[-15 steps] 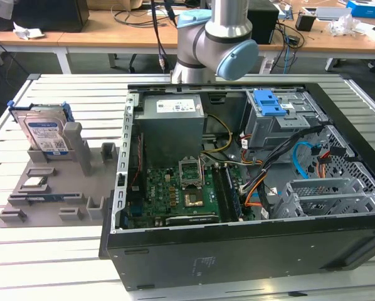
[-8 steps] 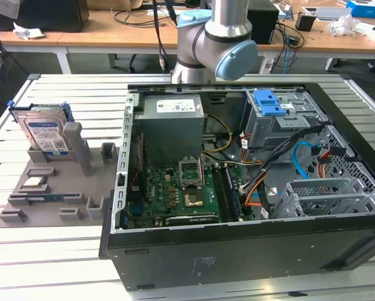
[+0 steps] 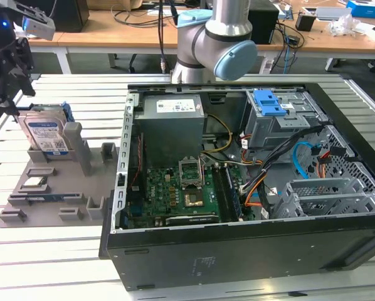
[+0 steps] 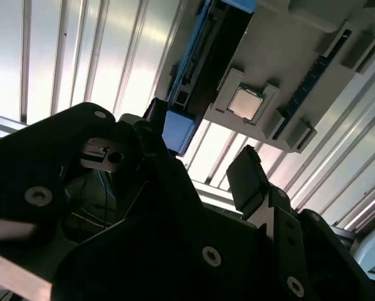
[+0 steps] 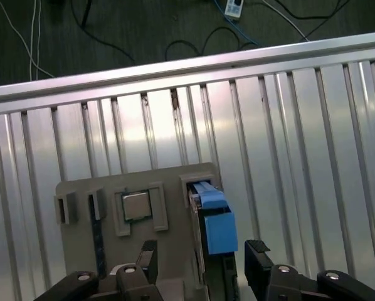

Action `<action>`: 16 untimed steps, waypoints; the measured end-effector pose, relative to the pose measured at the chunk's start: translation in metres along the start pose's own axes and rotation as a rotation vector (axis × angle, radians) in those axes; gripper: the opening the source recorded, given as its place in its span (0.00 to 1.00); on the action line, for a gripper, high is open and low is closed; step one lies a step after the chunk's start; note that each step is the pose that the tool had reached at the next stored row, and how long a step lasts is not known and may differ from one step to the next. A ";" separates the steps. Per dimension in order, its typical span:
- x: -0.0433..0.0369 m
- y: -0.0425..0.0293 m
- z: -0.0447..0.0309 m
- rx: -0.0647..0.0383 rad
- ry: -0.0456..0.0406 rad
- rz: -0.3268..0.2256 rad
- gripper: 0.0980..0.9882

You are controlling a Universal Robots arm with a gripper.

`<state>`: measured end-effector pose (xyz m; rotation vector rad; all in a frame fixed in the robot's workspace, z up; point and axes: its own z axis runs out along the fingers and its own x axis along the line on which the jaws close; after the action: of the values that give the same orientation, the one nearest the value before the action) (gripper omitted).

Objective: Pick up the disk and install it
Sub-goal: 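Pick up the disk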

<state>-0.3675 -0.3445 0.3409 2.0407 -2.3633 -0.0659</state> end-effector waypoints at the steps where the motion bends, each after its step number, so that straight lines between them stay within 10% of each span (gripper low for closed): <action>1: -0.0011 0.0001 0.0008 0.000 0.0003 -0.005 0.63; 16: -0.0168 0.0025 0.0287 -0.002 0.0067 -0.148 0.63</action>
<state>-0.3687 -0.3269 0.3126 2.2078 -2.2032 -0.0637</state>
